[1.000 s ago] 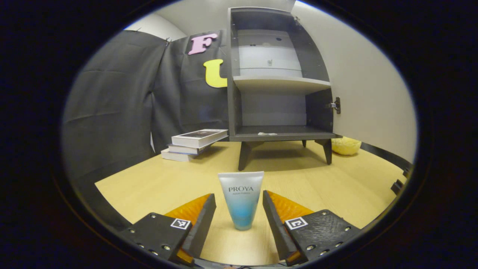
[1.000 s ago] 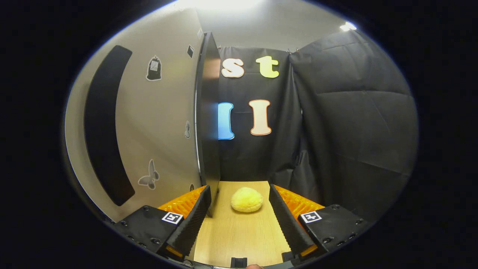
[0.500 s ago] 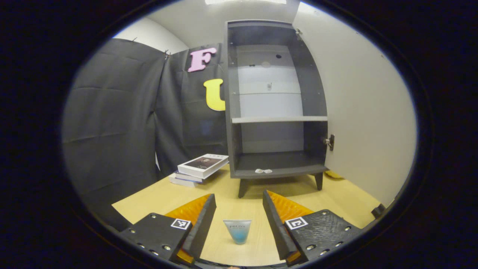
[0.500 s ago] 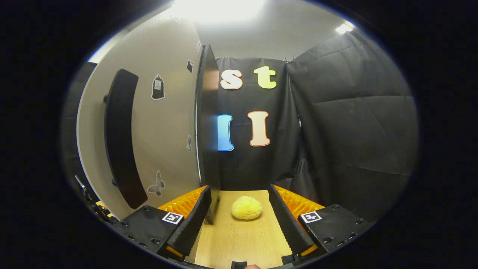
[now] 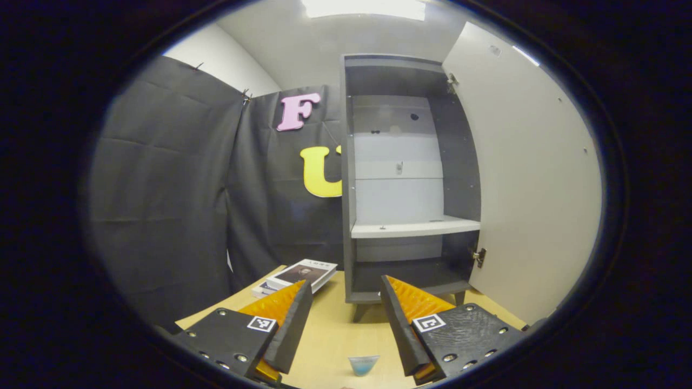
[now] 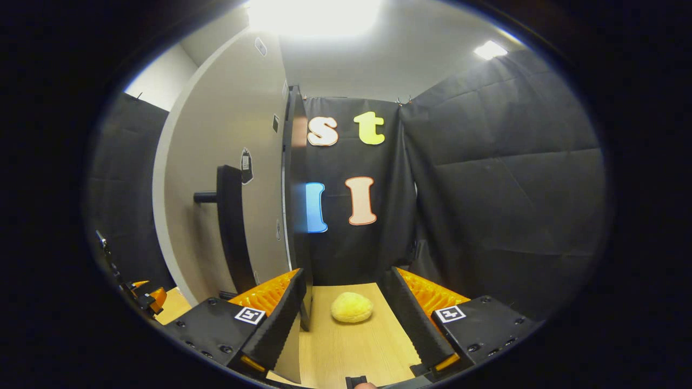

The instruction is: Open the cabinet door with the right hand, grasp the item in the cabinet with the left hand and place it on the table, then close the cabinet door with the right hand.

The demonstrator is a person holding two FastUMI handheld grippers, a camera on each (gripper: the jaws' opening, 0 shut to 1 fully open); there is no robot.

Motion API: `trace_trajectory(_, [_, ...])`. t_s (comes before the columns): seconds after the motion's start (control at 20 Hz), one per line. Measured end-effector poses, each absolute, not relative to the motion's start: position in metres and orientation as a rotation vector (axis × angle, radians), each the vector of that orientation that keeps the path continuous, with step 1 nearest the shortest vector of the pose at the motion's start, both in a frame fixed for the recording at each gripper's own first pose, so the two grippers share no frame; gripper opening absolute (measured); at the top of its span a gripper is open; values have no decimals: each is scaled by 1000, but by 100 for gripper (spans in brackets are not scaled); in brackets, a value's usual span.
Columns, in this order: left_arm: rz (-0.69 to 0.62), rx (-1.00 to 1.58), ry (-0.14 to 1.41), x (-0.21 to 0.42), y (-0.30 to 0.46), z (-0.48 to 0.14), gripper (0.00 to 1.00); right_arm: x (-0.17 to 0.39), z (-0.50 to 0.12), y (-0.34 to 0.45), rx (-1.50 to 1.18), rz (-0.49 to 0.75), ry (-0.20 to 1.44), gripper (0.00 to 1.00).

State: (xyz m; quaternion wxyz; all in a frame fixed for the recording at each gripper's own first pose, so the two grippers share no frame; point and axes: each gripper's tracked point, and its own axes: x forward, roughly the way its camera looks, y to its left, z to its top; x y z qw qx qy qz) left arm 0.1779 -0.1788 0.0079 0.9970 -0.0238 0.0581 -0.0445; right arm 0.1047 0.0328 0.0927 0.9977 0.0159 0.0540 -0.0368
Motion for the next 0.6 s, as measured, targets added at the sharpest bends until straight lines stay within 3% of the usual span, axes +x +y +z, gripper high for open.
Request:
trace_trajectory(0.05, [-99,-47,107,179,-179,10,75,100,95,36,32,-85,101,92])
trace_trajectory(0.1, [-109,-45,106,180,-179,11,75,96,96,42,33,-87,100,98])
trace_trajectory(0.2, [-125,-33,106,180,-176,11,75,91,97,43,3,-131,101,92])
trace_trajectory(0.3, [-135,-21,98,181,-172,12,76,88,98,46,-26,-167,106,96])
trace_trajectory(0.55, [-144,-37,108,180,-169,9,75,82,97,59,-17,-207,131,92])
trace_trajectory(0.6, [-150,-39,113,180,-170,8,75,81,97,63,-18,-207,132,96])
